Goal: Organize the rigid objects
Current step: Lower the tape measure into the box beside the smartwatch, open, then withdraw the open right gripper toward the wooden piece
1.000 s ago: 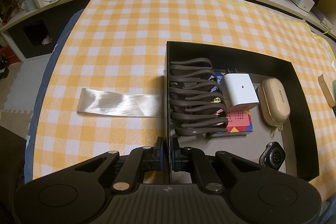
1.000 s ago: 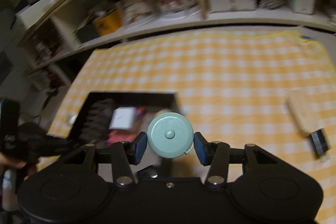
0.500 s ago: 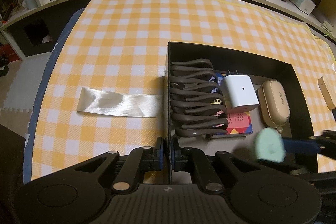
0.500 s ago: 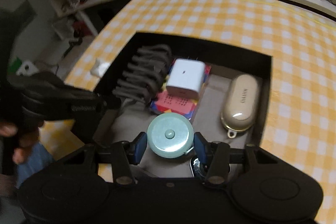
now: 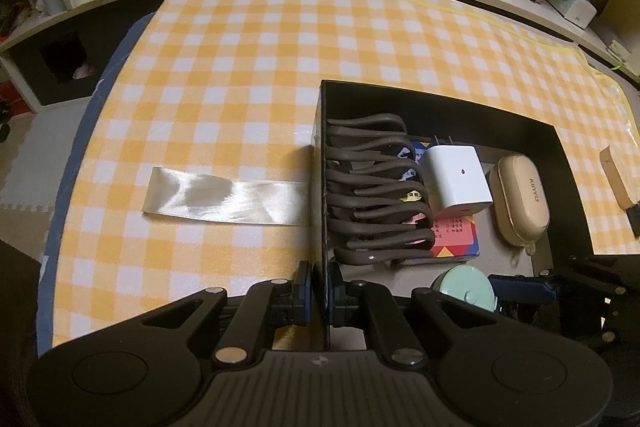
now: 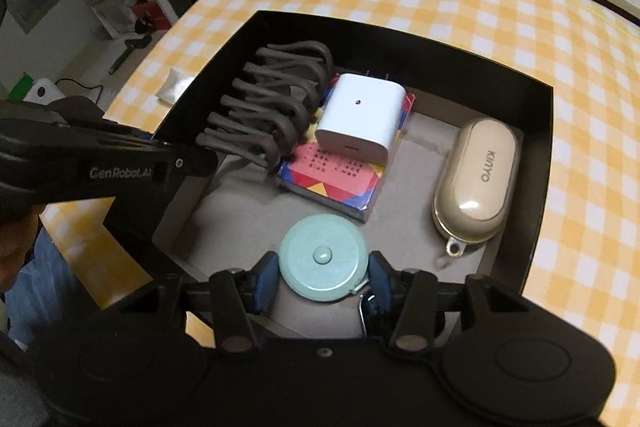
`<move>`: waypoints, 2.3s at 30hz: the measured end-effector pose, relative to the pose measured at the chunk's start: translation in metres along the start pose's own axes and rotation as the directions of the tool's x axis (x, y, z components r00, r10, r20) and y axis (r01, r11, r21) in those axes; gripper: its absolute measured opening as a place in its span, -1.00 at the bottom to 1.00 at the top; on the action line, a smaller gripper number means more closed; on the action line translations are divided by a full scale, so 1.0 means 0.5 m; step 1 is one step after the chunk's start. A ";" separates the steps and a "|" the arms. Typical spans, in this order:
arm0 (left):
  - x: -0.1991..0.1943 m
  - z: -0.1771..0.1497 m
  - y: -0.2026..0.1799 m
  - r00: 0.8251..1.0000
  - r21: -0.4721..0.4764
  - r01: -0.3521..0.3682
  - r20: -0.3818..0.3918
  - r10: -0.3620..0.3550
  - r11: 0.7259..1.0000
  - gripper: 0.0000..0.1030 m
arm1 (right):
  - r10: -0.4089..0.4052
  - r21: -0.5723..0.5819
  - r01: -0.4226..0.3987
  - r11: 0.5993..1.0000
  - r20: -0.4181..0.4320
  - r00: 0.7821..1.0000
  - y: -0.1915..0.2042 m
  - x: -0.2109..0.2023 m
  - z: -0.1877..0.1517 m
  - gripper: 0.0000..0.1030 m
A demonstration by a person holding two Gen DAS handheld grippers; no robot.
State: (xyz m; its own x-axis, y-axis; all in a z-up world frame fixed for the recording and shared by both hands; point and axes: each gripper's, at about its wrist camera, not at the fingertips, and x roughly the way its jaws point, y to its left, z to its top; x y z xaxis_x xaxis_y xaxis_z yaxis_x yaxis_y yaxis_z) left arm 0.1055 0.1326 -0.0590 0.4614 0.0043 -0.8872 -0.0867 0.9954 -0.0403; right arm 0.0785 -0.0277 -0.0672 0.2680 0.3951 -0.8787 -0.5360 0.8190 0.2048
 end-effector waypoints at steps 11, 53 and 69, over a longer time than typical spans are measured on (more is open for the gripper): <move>0.001 -0.002 -0.024 1.000 0.015 0.002 -0.001 -0.002 1.000 -0.83 | -0.047 -0.014 0.046 0.999 -0.065 0.997 0.004 -0.013 0.008 -0.03; 0.000 -0.006 -0.034 1.000 0.017 0.001 -0.001 -0.001 1.000 -0.83 | 0.064 0.150 -0.067 0.986 0.029 0.998 -0.014 -0.063 0.029 -0.83; 0.000 -0.006 -0.036 1.000 0.017 0.001 -0.001 -0.001 1.000 -0.83 | -0.104 0.126 0.083 0.989 0.172 0.980 -0.051 -0.188 -0.008 0.57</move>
State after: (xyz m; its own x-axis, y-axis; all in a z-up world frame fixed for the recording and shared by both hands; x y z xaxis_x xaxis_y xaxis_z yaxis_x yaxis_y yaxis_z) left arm 0.1046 0.1145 -0.0596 0.4609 0.0031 -0.8874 -0.0715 0.9969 -0.0336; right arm 0.0636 -0.0875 0.0084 0.4560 0.3732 -0.8080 -0.4065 0.8949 0.1839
